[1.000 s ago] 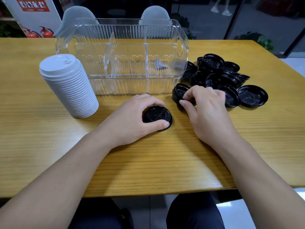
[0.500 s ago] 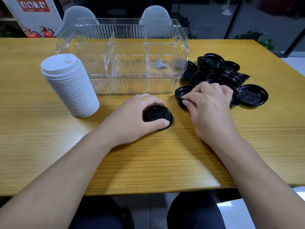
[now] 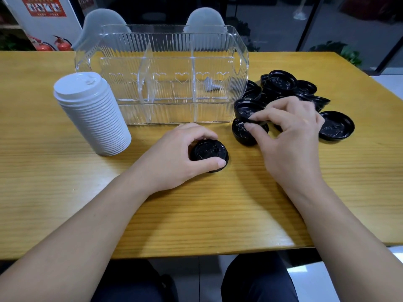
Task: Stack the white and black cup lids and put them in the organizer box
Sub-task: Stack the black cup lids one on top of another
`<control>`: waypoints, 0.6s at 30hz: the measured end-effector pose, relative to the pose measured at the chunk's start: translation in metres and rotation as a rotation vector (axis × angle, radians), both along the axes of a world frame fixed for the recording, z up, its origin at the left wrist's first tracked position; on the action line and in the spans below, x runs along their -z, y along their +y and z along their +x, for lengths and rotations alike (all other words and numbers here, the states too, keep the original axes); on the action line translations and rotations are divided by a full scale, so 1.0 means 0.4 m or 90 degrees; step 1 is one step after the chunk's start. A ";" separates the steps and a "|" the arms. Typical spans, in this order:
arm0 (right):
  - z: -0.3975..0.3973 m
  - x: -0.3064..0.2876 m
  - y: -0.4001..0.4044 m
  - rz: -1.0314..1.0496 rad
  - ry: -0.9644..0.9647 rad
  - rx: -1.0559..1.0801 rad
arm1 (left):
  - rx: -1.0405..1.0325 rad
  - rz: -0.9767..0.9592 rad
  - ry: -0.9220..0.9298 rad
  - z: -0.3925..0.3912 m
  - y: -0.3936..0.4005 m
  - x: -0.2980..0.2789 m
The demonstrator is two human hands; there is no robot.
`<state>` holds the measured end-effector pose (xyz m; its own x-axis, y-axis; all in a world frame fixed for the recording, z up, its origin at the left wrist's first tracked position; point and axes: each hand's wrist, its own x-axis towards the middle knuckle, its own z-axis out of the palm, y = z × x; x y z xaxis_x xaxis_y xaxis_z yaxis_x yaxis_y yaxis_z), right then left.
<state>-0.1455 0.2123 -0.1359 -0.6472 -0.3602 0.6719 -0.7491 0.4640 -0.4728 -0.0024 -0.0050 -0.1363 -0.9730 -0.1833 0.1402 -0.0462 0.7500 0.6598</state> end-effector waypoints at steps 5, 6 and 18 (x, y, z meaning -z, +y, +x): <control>0.029 -0.025 -0.005 -0.142 -0.061 -0.176 | -0.053 0.075 0.113 -0.003 0.002 -0.004; 0.039 -0.025 -0.011 -0.141 -0.060 -0.209 | -0.049 0.104 0.146 -0.005 0.003 -0.007; 0.076 -0.033 -0.025 -0.049 -0.080 -0.373 | 0.055 0.263 0.262 -0.009 0.026 -0.012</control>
